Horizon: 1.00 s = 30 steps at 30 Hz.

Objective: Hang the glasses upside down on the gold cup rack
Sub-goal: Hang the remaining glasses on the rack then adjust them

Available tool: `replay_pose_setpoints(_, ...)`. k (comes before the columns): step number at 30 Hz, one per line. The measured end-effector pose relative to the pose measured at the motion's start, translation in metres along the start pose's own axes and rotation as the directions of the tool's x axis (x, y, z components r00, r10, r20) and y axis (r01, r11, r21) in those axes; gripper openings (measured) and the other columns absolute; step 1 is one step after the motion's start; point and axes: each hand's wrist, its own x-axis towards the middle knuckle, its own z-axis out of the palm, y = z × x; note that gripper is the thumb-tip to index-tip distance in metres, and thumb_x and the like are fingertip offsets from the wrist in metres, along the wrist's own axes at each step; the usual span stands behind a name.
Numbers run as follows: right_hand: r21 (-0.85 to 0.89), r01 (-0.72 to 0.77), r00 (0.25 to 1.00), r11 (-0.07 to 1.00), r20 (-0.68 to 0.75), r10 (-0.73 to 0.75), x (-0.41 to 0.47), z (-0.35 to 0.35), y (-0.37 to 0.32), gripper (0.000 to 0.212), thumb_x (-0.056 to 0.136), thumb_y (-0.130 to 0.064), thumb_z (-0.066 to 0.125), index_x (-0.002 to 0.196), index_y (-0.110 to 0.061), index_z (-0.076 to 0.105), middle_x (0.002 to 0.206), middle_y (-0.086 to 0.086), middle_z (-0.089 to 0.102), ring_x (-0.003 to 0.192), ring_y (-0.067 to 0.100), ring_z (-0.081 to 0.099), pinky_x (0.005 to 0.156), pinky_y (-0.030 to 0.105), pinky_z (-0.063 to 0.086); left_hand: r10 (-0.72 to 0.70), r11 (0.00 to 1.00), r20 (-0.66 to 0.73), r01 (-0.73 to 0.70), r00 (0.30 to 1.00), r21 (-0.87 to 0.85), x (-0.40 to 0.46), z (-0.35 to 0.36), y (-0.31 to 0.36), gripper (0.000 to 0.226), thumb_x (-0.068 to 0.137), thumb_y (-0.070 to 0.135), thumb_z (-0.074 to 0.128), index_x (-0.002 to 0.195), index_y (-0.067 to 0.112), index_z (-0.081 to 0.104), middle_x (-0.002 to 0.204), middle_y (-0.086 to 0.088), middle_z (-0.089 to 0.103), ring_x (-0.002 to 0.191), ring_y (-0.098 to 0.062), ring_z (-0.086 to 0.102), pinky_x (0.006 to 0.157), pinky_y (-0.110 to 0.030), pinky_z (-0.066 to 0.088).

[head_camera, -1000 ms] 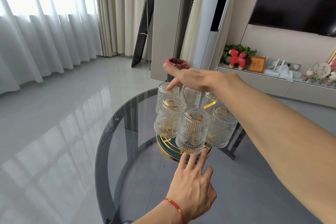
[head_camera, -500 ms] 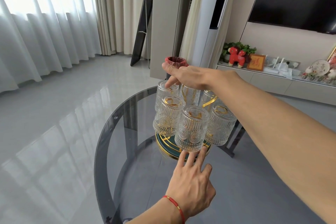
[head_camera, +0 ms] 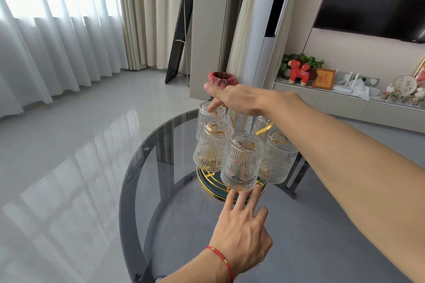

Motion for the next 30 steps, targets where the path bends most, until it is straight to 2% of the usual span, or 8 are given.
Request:
replay_pose_setpoints(18, -0.029, 0.022, 1.0, 0.999, 0.011, -0.022, -0.003, -0.002, -0.004, 0.091, 0.093, -0.084, 0.011, 0.131, -0.029, 0.072, 0.163, 0.006, 0.045, 0.149, 0.028, 0.041, 0.124, 0.06, 0.019, -0.003, 1.0, -0.006, 0.003, 1.0, -0.002, 0.0, -0.001, 0.001, 0.037, 0.082, 0.037, 0.048, 0.101, 0.012, 0.068, 0.161, -0.017, 0.042, 0.131, -0.037, 0.048, 0.113, -0.053, 0.037)
replay_pose_setpoints(20, -0.017, 0.057, 0.997, 0.998, -0.043, -0.058, -0.009, -0.002, -0.005, 0.084, 0.098, -0.078, 0.014, 0.129, -0.027, 0.073, 0.16, 0.007, 0.048, 0.143, 0.026, 0.047, 0.122, 0.053, 0.026, -0.001, 1.0, -0.008, 0.001, 1.0, 0.003, 0.0, -0.001, 0.0, 0.036, 0.081, 0.037, 0.049, 0.1, 0.012, 0.068, 0.16, -0.017, 0.043, 0.13, -0.038, 0.049, 0.112, -0.053, 0.037)
replay_pose_setpoints(21, -0.008, 0.083, 0.991, 0.997, -0.1, -0.083, -0.014, -0.003, -0.005, 0.08, 0.101, -0.074, 0.017, 0.127, -0.025, 0.074, 0.156, 0.008, 0.054, 0.135, 0.024, 0.053, 0.117, 0.045, 0.033, 0.0, 1.0, -0.007, 0.0, 1.0, 0.006, 0.0, -0.002, 0.0, 0.036, 0.081, 0.037, 0.05, 0.101, 0.012, 0.069, 0.159, -0.017, 0.044, 0.129, -0.038, 0.05, 0.112, -0.053, 0.038)
replay_pose_setpoints(23, -0.009, 0.155, 0.947, 0.988, -0.282, -0.152, -0.028, -0.002, -0.004, 0.066, 0.107, -0.061, 0.03, 0.119, -0.016, 0.076, 0.131, 0.011, 0.071, 0.111, 0.02, 0.065, 0.092, 0.025, 0.045, 0.0, 1.0, -0.005, 0.0, 1.0, 0.014, 0.0, -0.001, 0.0, 0.037, 0.081, 0.037, 0.051, 0.102, 0.013, 0.069, 0.158, -0.017, 0.045, 0.127, -0.037, 0.051, 0.112, -0.053, 0.038)
replay_pose_setpoints(24, -0.023, 0.201, 0.902, 0.979, -0.387, -0.194, -0.037, 0.0, -0.003, 0.056, 0.108, -0.053, 0.038, 0.113, -0.013, 0.077, 0.115, 0.011, 0.076, 0.099, 0.02, 0.068, 0.08, 0.027, 0.047, 0.0, 1.0, -0.004, 0.0, 1.0, 0.016, 0.0, -0.001, 0.0, 0.036, 0.081, 0.037, 0.051, 0.102, 0.013, 0.069, 0.158, -0.017, 0.045, 0.126, -0.037, 0.052, 0.112, -0.053, 0.039)
replay_pose_setpoints(25, -0.037, 0.239, 0.848, 0.97, -0.479, -0.227, -0.047, 0.005, -0.001, 0.044, 0.106, -0.044, 0.046, 0.108, -0.013, 0.078, 0.102, 0.007, 0.077, 0.093, 0.018, 0.069, 0.076, 0.031, 0.048, 0.001, 1.0, -0.003, -0.001, 1.0, 0.018, -0.001, -0.001, 0.0, 0.036, 0.081, 0.037, 0.052, 0.102, 0.013, 0.069, 0.158, -0.017, 0.045, 0.125, -0.037, 0.052, 0.111, -0.053, 0.039)
replay_pose_setpoints(27, -0.072, 0.274, 0.776, 0.959, -0.573, -0.265, -0.067, 0.019, 0.002, 0.029, 0.103, -0.032, 0.053, 0.106, -0.017, 0.077, 0.099, 0.0, 0.077, 0.093, 0.015, 0.068, 0.082, 0.034, 0.053, 0.002, 1.0, 0.002, -0.002, 1.0, 0.017, -0.001, -0.001, 0.0, 0.035, 0.081, 0.037, 0.052, 0.101, 0.012, 0.068, 0.157, -0.018, 0.046, 0.124, -0.038, 0.052, 0.111, -0.053, 0.039)
replay_pose_setpoints(30, -0.191, 0.222, 0.817, 0.956, -0.498, -0.289, -0.088, 0.046, 0.008, 0.03, 0.101, -0.037, 0.053, 0.121, -0.023, 0.071, 0.121, -0.003, 0.072, 0.117, 0.017, 0.061, 0.101, 0.045, 0.049, 0.002, 1.0, 0.001, -0.002, 1.0, 0.014, -0.001, -0.002, 0.001, 0.034, 0.081, 0.035, 0.051, 0.1, 0.012, 0.068, 0.156, -0.02, 0.046, 0.123, -0.039, 0.053, 0.109, -0.054, 0.04)
